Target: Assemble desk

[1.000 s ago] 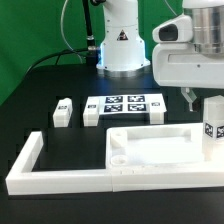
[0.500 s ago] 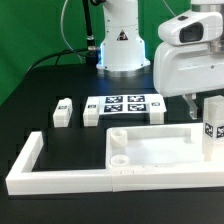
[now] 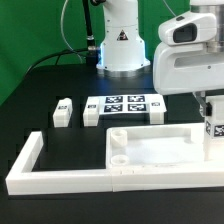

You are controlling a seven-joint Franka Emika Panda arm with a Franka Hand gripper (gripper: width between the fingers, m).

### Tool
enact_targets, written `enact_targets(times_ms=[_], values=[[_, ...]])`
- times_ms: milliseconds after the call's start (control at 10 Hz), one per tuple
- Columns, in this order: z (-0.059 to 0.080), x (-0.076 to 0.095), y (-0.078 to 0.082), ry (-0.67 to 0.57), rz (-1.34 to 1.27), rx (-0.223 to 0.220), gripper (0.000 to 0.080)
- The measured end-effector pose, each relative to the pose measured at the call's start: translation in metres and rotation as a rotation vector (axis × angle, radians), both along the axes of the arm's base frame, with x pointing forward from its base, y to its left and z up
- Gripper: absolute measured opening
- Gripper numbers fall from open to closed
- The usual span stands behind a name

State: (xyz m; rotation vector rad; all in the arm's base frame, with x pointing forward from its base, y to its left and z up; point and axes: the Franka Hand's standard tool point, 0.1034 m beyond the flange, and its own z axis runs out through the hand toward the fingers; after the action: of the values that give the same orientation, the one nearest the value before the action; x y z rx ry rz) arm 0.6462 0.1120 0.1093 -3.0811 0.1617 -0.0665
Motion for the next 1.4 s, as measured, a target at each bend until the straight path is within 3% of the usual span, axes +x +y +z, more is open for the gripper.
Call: enact_targets(times_ms=[400,700,800,1200,1400], values=[[0.000,0.002,-0.003,0.006,-0.395,0.014,0.0289],[-0.001,0.000,-0.010,0.066,-0.954,0.091,0.0289],[-0.001,0.000,-0.013,0.085,-1.044,0.111,0.0290],[-0.001,-0.001,-0.011,0.114,-1.207,0.119,0.0290],[-0.002,-0.002,-0.012,0.150,-1.438,0.149,0.0290]])
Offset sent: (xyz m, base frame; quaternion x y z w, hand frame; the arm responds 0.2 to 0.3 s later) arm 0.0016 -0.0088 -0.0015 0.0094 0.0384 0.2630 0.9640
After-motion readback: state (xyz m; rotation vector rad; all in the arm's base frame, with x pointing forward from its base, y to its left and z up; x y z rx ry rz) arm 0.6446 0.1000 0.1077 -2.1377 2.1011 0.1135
